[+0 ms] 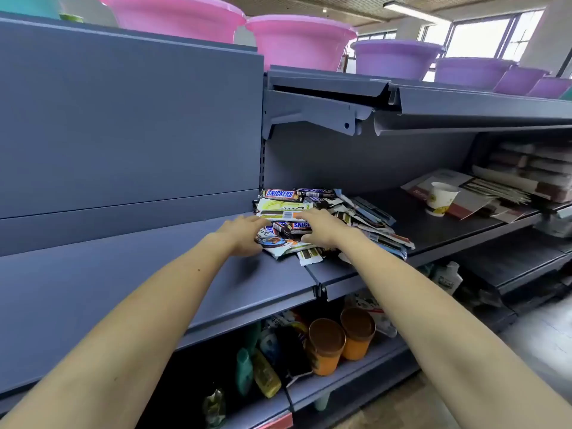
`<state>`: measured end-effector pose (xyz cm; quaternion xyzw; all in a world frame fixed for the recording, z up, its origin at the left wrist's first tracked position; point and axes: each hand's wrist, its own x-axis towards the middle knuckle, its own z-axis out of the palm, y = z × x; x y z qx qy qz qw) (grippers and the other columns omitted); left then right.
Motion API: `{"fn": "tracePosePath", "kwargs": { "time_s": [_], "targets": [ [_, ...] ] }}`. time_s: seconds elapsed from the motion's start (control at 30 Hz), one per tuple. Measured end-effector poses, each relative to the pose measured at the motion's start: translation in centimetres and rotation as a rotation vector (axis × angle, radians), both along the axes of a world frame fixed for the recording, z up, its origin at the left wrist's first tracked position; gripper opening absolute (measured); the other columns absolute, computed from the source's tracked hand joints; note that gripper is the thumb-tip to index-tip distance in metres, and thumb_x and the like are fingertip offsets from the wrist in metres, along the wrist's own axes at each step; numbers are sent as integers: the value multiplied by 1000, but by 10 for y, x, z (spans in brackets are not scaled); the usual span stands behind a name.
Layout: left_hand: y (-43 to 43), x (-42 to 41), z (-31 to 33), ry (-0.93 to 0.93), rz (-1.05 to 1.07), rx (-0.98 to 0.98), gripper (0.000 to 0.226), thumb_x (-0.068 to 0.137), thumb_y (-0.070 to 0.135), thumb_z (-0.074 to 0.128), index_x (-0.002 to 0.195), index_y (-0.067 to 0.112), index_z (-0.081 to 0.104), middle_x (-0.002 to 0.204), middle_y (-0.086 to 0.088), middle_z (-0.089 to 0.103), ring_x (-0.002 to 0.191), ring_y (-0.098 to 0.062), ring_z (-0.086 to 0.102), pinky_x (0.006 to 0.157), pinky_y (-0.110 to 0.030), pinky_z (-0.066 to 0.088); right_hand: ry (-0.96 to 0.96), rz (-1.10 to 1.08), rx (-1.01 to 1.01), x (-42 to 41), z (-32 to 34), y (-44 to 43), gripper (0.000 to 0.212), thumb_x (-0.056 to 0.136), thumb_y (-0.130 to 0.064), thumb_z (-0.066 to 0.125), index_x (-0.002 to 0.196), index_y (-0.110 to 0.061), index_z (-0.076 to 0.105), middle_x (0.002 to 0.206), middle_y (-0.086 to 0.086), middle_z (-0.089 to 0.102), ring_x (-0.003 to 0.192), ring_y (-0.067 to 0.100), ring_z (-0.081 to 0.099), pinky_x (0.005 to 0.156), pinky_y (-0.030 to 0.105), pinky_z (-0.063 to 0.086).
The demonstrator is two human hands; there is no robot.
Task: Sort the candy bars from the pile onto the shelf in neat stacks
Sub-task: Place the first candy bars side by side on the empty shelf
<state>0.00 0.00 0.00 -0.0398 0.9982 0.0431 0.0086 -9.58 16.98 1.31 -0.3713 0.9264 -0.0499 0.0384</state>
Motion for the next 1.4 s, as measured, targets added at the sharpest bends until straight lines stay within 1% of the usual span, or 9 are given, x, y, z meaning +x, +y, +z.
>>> {"fn": "tracePosePath", "kwargs": {
  "time_s": [0.2,0.3,0.6,0.73,0.83,0.97,1.07,1.3,1.4],
  "targets": [
    [7,-5,-15,-188,-35,-58,75,89,21,49,148,35,5,158,9,10,142,-25,16,110,-44,26,-99,-75,101,-4,-12,4,72,92,-32,53,149,-27,9,157,-2,13,144,28,5,114,52,21],
    [4,-12,-22,-192,-33,-13,74,90,19,48,148,34,6,158,8,9,143,-26,15,113,-43,28,-81,-83,116,-10,-17,5,74,91,-38,54,149,-29,8,158,-3,9,145,28,5,113,53,19],
    [-7,-20,-19,-108,-64,-91,56,89,42,53,139,28,33,141,-4,31,128,-26,24,100,-39,33,-10,-42,127,-24,-17,0,62,82,-42,65,136,-20,43,143,6,34,135,27,25,107,43,33],
    [-22,-9,-22,-82,-25,-210,57,87,56,48,124,14,46,134,-5,44,124,-25,33,97,-36,30,-49,-35,89,-21,-13,-6,60,78,-46,68,128,-17,49,128,8,54,115,26,50,86,33,43],
    [-43,12,-27,-27,79,-135,50,87,54,50,115,12,47,120,-6,57,107,-27,51,80,-33,34,-12,10,32,-9,-6,-24,62,77,-53,66,124,-14,50,122,8,58,110,26,54,82,33,43],
    [-86,59,-28,122,241,-20,46,84,50,56,107,11,46,109,-4,61,88,-27,53,66,-30,35,56,131,27,14,-5,-71,50,79,-54,62,109,-15,55,113,10,62,103,28,55,75,33,41],
    [-123,107,-25,241,398,29,40,84,49,56,96,13,46,100,-5,62,81,-26,51,62,-30,33,63,242,13,44,-4,-120,39,79,-53,62,91,-16,53,103,8,64,94,28,56,65,30,35],
    [-198,254,-21,374,755,123,33,84,47,58,105,22,55,103,3,62,83,-20,49,65,-27,34,-58,544,-15,152,-10,-250,38,79,-50,64,95,-16,55,91,-1,54,84,20,49,56,28,31],
    [-226,314,-19,362,840,92,35,83,48,59,107,22,56,105,1,63,86,-22,52,66,-27,34,-84,665,-10,203,-19,-301,37,79,-50,64,94,-18,54,96,2,58,85,20,49,62,28,33]
  ]
}}
